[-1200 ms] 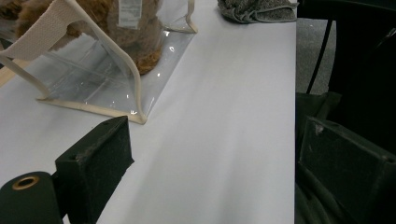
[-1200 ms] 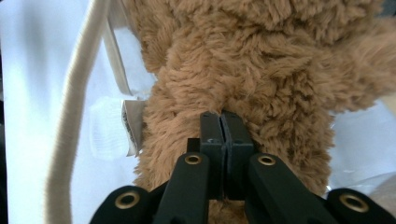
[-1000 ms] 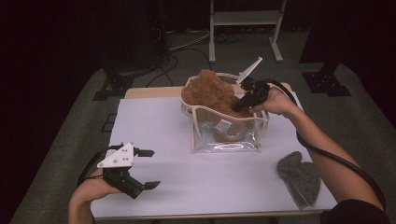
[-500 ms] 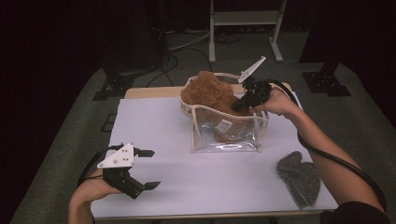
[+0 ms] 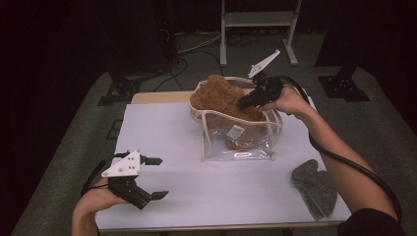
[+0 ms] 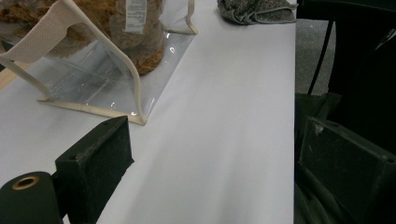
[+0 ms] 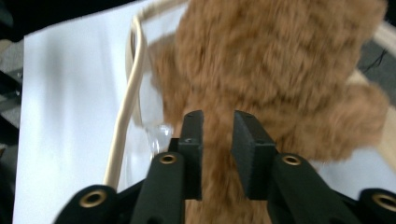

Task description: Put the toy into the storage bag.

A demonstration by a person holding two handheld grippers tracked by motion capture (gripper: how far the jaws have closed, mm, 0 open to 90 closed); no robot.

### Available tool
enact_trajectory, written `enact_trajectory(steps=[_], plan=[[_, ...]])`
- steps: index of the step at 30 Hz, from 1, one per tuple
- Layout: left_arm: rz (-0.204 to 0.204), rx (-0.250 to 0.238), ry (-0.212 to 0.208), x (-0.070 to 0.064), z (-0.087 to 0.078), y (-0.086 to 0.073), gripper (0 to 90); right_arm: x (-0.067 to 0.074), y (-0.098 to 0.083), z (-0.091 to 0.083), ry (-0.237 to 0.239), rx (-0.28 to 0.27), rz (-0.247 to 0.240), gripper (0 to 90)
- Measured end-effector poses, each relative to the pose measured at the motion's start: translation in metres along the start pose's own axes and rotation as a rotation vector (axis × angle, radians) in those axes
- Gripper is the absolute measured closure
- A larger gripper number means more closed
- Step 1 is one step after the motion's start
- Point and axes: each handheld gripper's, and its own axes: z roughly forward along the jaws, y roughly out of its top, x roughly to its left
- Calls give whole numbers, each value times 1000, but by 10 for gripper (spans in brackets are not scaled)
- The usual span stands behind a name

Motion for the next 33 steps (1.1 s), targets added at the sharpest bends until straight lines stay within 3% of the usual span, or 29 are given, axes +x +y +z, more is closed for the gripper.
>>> enact_trajectory(steps=[4,9,18,21,24,27,33], plan=[[-2,1,-1,0,0,0,78,-2,18,-2,-3,-44,-7,663],[0,3,0,0,0,0,78,-3,53,0,-10,-115,-37,629],[2,1,-2,-1,-1,0,78,-8,93,38,-44,-94,-45,617],[5,4,-3,0,-1,-1,78,-10,97,51,-55,-65,-49,636],[2,4,-2,0,-2,-2,78,-11,92,63,-77,4,-32,709],[2,3,3,0,-3,-2,78,-10,87,63,-82,38,-24,768],[5,-5,7,-2,-5,-1,78,-6,73,62,-56,54,-40,813]])
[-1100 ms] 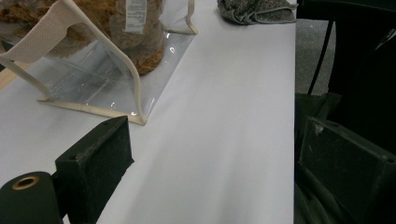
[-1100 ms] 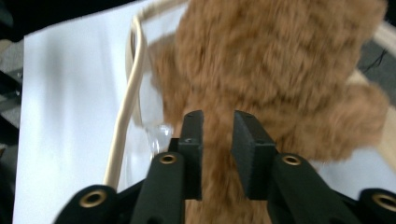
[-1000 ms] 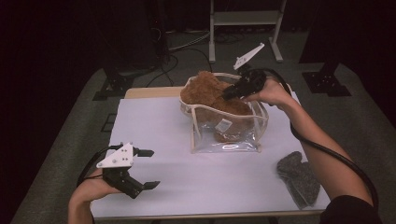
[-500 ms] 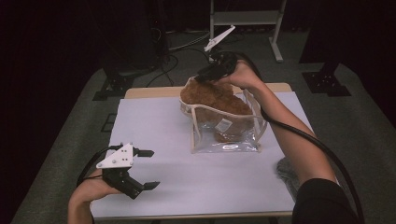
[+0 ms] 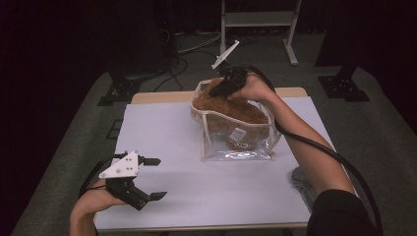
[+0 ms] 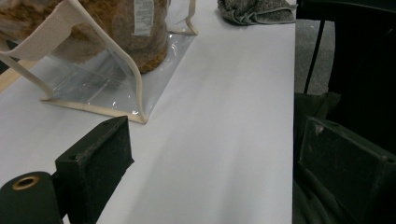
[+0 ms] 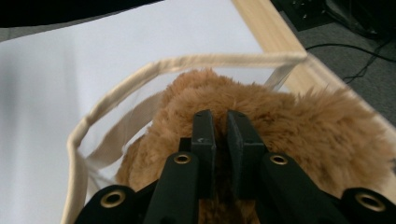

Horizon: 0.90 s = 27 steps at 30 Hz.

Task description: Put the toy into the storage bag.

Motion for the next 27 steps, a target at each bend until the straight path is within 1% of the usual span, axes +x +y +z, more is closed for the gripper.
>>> enact_trajectory(steps=[2,4,7,9,10,13,15,17,19,20,21,22,24,25,26,27], plan=[[2,3,2,0,-1,0,78,1,-7,-1,8,-14,9,819],[2,1,3,-1,-1,0,78,1,-11,-1,18,-22,4,821],[5,0,4,-2,-2,1,78,3,-14,1,21,-23,0,819],[7,1,5,-2,-2,1,78,3,-13,0,18,-30,1,806],[7,0,4,-2,-2,1,79,3,-12,-1,19,-42,3,792],[5,-1,4,-2,-1,1,78,4,-10,-5,25,-105,17,715],[4,0,1,-2,0,2,78,5,-9,-8,18,-121,14,695],[4,-5,-2,-3,1,3,78,6,-8,-14,18,-130,24,661],[8,-8,-3,-3,1,5,78,8,-10,-21,19,-142,13,649],[18,-3,-2,-3,1,5,78,9,-11,-25,19,-148,16,640],[18,-3,-2,-3,1,5,79,9,-11,-25,19,-148,16,640],[14,-9,-3,-3,1,6,78,11,-15,-34,33,-160,14,619],[14,-15,-4,-2,1,6,78,14,-19,-41,34,-166,14,610],[14,-15,-4,-2,1,6,78,14,-19,-41,34,-166,14,610],[14,-18,-5,-2,1,6,79,15,-24,-48,40,-170,18,595],[13,-19,-4,-2,1,6,79,15,-24,-48,40,-170,18,595]])
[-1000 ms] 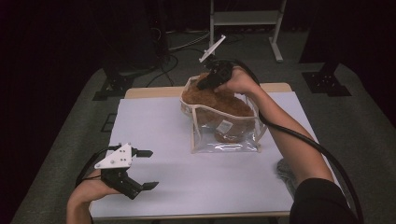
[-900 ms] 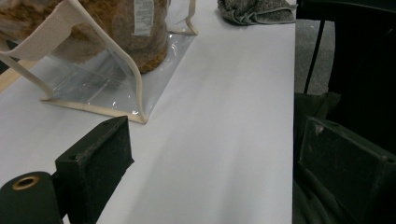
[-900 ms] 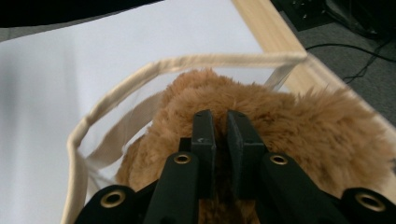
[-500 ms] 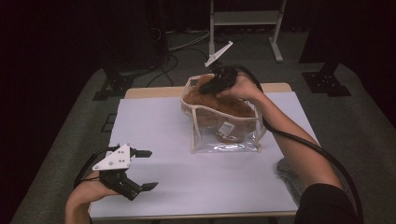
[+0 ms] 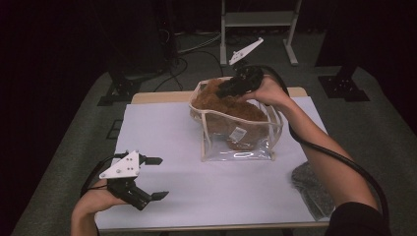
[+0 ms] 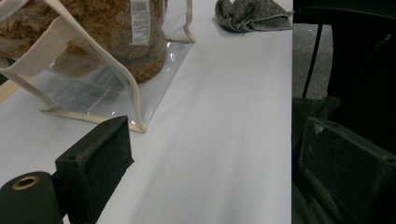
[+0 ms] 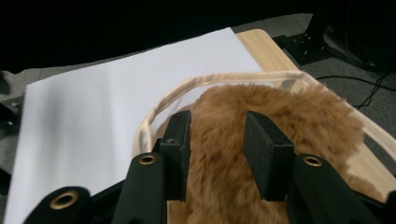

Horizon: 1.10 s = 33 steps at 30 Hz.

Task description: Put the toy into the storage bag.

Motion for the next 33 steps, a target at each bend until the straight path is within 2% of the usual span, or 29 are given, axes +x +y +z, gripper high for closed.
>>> enact_trajectory(steps=[6,7,11,17,24,33], plan=[[-2,-4,2,2,1,-1,79,5,-20,-25,2,-14,15,558],[-2,-4,2,2,1,-1,79,5,-20,-25,2,-14,15,558],[1,-4,3,3,1,-1,79,10,-38,-42,-7,-21,26,525],[1,-18,-2,6,2,-2,79,15,-54,-58,-8,-41,50,504],[-1,-13,-6,7,5,-2,78,20,-71,-79,-26,-71,73,478],[-2,-9,-11,7,8,-1,79,33,-88,-99,-38,-82,71,431]])
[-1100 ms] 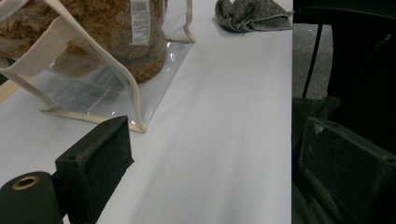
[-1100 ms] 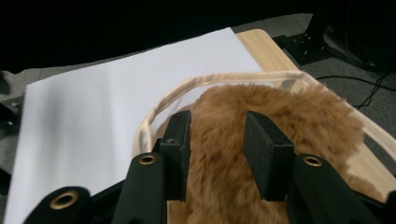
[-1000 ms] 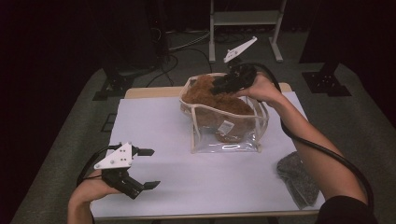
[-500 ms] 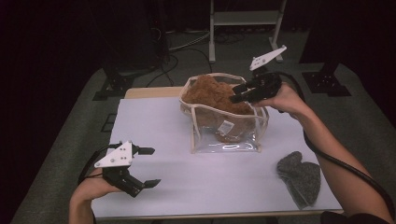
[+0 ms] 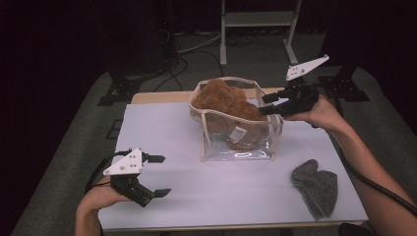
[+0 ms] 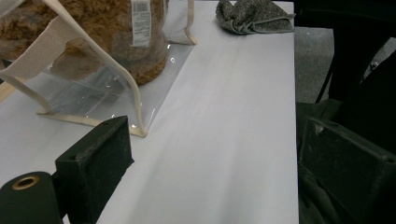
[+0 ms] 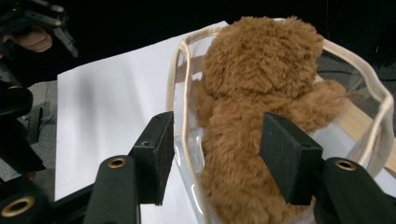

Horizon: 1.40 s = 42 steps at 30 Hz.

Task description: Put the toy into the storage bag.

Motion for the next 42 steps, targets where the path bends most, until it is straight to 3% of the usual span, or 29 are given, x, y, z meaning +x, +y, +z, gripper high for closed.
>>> enact_trajectory(steps=[21,32,42], plan=[[1,8,-15,2,6,0,79,16,-48,-40,-49,-27,45,396],[-4,5,-16,2,7,0,78,20,-62,-49,-65,-40,63,387],[-4,7,-11,2,6,-1,78,20,-87,-54,-80,-29,101,377]])
